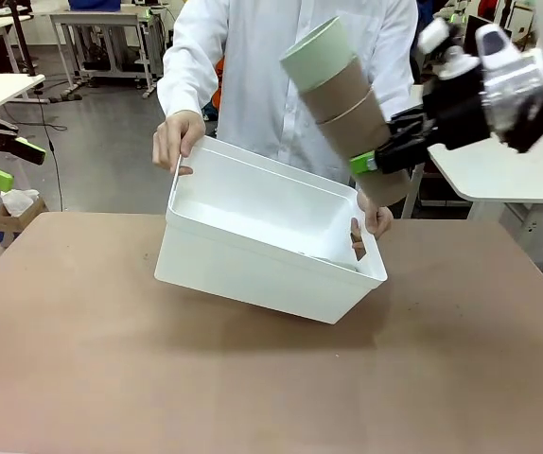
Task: Stack the cups and store them in the basket.
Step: Place the stack of Reusable plastic cups into the Pantry Basket.
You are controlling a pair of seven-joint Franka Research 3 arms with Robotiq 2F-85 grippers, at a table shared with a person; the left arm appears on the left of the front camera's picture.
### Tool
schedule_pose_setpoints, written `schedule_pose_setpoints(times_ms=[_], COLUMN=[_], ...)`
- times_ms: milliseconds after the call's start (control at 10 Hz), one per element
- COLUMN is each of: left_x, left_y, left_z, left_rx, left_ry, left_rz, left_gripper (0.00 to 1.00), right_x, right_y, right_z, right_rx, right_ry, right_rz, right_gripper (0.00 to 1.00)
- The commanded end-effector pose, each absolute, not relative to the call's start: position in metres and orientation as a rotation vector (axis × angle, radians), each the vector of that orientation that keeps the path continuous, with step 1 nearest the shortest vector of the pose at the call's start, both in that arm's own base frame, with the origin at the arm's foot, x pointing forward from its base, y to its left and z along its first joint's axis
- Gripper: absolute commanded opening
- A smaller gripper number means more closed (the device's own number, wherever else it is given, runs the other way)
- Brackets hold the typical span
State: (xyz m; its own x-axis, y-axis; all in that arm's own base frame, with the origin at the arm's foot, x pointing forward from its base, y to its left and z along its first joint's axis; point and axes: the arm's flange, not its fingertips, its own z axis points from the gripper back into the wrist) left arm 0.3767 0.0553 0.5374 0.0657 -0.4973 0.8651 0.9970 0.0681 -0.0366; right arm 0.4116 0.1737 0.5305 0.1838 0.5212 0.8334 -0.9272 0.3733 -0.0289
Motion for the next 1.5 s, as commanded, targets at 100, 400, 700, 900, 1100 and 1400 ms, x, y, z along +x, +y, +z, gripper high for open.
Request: schedule_pose_setpoints(times_ms=[100,400,700,900,1100,1400], left_x=[0.375,0.375,0.375,0.375,0.375,0.375], left_y=[0.055,0.055,0.055,0.055,0.055,0.055], left_z=[0.541,0.541,0.541,0.541,0.541,0.541], left_rx=[-0.816,-0.816,-0.816,-0.816,-0.816,-0.816], left_ry=[-0.807,-0.807,-0.807,-0.807,-0.807,-0.807], left_rz=[-1.327,-1.327,-1.327,-1.327,-1.327,-1.327], left_gripper=[1.0,1.0,1.0,1.0,1.0,1.0], right_x=[0.443,0.464,0.474,0.473,0.468,0.467], right_y=[0.218,0.243,0.266,0.276,0.283,0.294], right_z=[0.52,0.476,0.447,0.439,0.428,0.394], right_rx=[0.426,0.265,0.229,0.242,0.273,0.288], right_ry=[-0.74,-0.66,-0.652,-0.653,-0.665,-0.679], right_rz=[1.125,1.163,1.203,1.225,1.262,1.328], right_gripper=[0.87,0.87,0.87,0.87,0.87,0.87])
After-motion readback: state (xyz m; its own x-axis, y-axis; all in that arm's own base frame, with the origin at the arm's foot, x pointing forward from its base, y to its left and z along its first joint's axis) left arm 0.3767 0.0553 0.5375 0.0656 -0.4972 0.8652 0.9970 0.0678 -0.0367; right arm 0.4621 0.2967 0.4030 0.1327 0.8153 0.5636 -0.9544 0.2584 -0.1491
